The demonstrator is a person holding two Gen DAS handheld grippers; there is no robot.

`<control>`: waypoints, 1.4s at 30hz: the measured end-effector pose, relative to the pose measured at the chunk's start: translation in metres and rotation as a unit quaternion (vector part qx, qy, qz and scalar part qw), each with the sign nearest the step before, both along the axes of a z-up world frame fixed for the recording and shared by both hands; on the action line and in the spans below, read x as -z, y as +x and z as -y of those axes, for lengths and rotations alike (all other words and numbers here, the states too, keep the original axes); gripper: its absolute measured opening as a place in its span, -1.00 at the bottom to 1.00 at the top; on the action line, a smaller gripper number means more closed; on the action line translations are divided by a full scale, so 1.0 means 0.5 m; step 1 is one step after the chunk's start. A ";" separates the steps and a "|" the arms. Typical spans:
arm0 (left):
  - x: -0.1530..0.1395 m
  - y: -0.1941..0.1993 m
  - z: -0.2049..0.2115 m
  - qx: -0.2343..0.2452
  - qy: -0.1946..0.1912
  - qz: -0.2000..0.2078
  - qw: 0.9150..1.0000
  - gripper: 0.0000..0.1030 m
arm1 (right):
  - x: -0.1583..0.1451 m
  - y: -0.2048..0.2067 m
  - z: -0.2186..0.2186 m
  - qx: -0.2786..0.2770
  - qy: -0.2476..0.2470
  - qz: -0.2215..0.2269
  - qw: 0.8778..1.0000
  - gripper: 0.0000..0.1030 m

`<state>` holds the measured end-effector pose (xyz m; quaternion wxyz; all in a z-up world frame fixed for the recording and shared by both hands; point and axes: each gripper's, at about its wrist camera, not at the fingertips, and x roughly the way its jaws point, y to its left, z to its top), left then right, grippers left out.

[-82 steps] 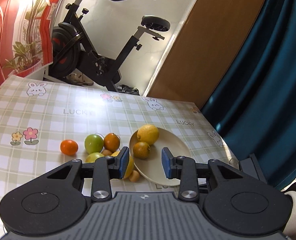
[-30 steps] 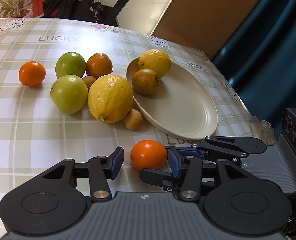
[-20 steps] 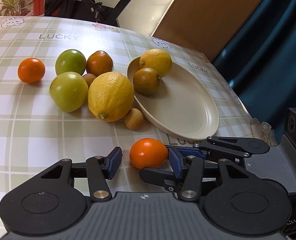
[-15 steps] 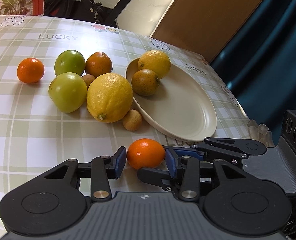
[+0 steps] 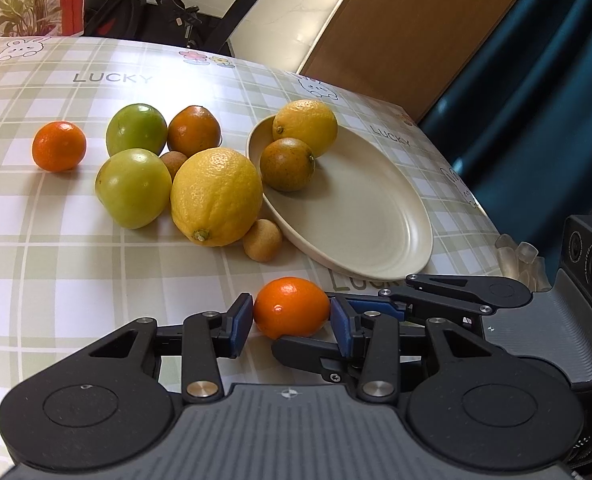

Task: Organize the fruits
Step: 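Carry the tangerine with the left tool onto the plate and release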

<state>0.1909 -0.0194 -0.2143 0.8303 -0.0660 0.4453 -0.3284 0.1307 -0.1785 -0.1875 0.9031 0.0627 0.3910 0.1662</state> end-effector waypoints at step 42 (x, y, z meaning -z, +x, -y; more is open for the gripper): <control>-0.071 0.180 0.292 0.074 0.061 0.048 0.994 -0.11 | -0.053 0.095 0.214 0.121 -0.014 0.041 0.992 -0.18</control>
